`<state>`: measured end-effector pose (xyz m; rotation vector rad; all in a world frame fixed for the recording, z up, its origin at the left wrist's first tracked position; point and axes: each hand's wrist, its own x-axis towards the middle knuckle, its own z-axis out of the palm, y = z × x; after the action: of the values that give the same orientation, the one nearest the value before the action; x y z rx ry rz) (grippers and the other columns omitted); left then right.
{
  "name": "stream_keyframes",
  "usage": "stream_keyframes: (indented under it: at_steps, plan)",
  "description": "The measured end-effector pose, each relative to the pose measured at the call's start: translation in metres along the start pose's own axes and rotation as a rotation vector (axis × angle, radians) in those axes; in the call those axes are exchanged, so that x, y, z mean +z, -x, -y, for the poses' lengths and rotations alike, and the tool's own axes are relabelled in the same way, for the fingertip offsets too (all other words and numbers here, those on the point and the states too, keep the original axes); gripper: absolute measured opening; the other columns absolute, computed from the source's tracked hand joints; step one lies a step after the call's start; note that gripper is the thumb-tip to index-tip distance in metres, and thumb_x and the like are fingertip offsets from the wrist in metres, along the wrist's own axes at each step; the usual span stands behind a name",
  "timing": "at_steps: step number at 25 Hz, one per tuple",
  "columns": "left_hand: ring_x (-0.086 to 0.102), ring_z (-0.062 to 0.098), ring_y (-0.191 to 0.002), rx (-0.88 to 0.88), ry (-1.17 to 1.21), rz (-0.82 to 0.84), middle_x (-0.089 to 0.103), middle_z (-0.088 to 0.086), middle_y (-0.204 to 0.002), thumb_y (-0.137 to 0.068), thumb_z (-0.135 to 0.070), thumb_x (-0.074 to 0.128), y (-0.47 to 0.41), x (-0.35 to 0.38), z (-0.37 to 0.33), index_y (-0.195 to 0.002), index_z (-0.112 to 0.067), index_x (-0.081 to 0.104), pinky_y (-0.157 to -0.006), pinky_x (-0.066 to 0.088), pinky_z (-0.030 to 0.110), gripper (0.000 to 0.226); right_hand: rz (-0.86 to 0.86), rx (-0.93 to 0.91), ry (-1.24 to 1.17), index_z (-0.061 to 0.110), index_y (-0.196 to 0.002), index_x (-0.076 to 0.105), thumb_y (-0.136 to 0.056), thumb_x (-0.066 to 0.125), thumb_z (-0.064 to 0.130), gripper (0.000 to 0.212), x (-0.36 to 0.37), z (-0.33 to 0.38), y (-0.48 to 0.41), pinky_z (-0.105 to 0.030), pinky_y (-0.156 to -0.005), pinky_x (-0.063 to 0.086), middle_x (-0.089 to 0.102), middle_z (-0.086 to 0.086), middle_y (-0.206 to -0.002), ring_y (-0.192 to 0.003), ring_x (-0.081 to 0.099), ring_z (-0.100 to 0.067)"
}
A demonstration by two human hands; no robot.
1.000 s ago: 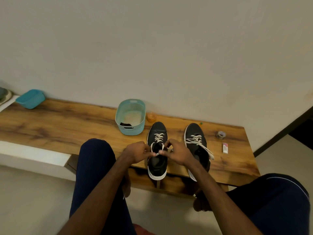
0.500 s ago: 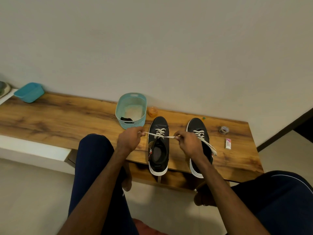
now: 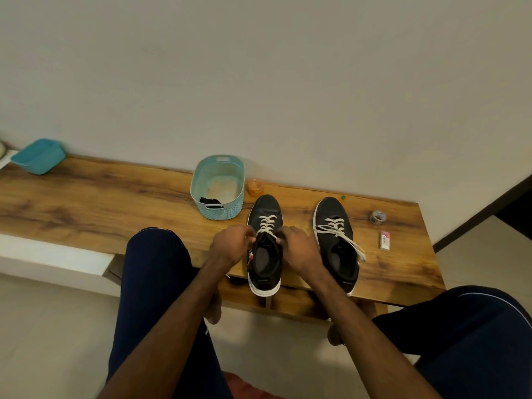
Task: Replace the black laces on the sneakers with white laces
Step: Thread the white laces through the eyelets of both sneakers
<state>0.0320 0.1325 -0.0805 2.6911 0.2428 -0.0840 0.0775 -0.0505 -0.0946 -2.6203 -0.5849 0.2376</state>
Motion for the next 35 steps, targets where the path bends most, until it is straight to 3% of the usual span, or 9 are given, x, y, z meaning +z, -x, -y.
stream_keyframes:
  at_steps: [2,7,10,15,23,25,28,32,35]
  plan:
    - [0.063,0.016,-0.096,-0.011,0.002,-0.011,0.069,-0.005,-0.102,-0.096,-0.028,0.057,0.001,0.003,-0.003,-0.102,-0.026,0.065,-0.071,0.044,0.029,0.010,-0.058,0.029,0.004,0.020,-0.106,0.062,-0.098,0.055,0.027,0.013,0.004,-0.001,0.000,-0.044,-0.089,0.049,0.068,-0.002,-0.106,-0.099,0.060,-0.023]
    - [0.061,0.018,-0.111,0.043,0.166,0.023,0.066,-0.002,-0.124,-0.095,-0.018,0.059,0.000,0.007,-0.002,-0.131,-0.024,0.057,-0.089,0.052,0.036,0.036,-0.045,0.087,-0.161,0.018,-0.100,0.056,-0.102,0.044,0.028,0.015,0.002,-0.004,0.003,-0.038,-0.074,0.049,0.065,-0.003,-0.096,-0.084,0.058,-0.021]
    - [0.059,0.014,-0.098,0.036,0.093,-0.069,0.066,-0.002,-0.110,-0.096,-0.024,0.059,-0.001,0.008,-0.002,-0.110,-0.023,0.065,-0.076,0.048,0.030,0.016,0.002,0.113,-0.250,0.021,-0.102,0.056,-0.099,0.052,0.043,0.023,-0.001,-0.005,0.005,-0.034,-0.072,0.049,0.063,0.005,-0.092,-0.082,0.058,-0.014]
    - [0.056,0.014,-0.095,0.030,0.058,-0.083,0.062,-0.003,-0.104,-0.097,-0.028,0.057,-0.001,0.003,-0.002,-0.103,-0.021,0.064,-0.075,0.046,0.030,0.011,-0.015,0.130,-0.360,0.018,-0.085,0.060,-0.093,0.066,0.033,0.018,-0.001,0.000,0.005,-0.025,-0.062,0.044,0.062,0.008,-0.076,-0.072,0.058,-0.010]
    - [0.060,0.012,-0.085,-0.029,-0.159,0.024,0.067,-0.009,-0.088,-0.097,-0.033,0.056,-0.003,-0.004,-0.004,-0.096,-0.030,0.063,-0.070,0.046,0.031,0.007,0.080,0.055,0.123,0.014,-0.108,0.054,-0.100,0.053,0.027,0.016,-0.020,-0.005,0.013,-0.037,-0.070,0.048,0.069,-0.007,-0.094,-0.087,0.064,-0.027]
    - [0.060,0.011,-0.079,-0.062,0.012,0.153,0.066,-0.009,-0.080,-0.096,-0.033,0.058,-0.005,-0.007,0.004,-0.083,-0.029,0.066,-0.068,0.043,0.030,0.015,0.180,0.111,-0.028,0.010,-0.103,0.065,-0.097,0.060,0.020,0.013,-0.024,-0.015,0.010,-0.037,-0.074,0.052,0.070,-0.006,-0.089,-0.084,0.065,-0.021]
    - [0.060,0.005,-0.081,0.001,0.526,0.200,0.067,-0.008,-0.083,-0.099,-0.023,0.055,0.001,-0.020,0.010,-0.079,-0.024,0.069,-0.072,0.046,0.028,0.024,0.343,0.181,-0.645,0.001,-0.098,0.071,-0.100,0.054,0.014,0.021,-0.040,-0.021,0.014,-0.024,-0.074,0.051,0.069,-0.004,-0.085,-0.079,0.062,-0.010]
    - [0.059,0.000,-0.104,-0.042,0.976,0.145,0.066,-0.011,-0.114,-0.103,-0.020,0.048,0.008,-0.026,-0.015,-0.091,-0.014,0.068,-0.075,0.044,0.019,0.024,0.208,0.204,-1.187,0.014,-0.095,0.071,-0.101,0.052,0.019,0.020,-0.038,-0.003,0.014,-0.037,-0.092,0.048,0.073,0.001,-0.113,-0.111,0.064,-0.016]
    - [0.068,0.010,-0.095,-0.047,1.207,0.073,0.072,0.001,-0.107,-0.102,-0.024,0.048,0.007,-0.016,-0.026,-0.086,-0.009,0.067,-0.076,0.053,0.020,0.029,0.069,0.179,-1.299,0.004,-0.104,0.069,-0.100,0.054,0.013,0.018,-0.027,0.023,0.010,-0.025,-0.077,0.054,0.075,-0.006,-0.102,-0.091,0.070,-0.014]
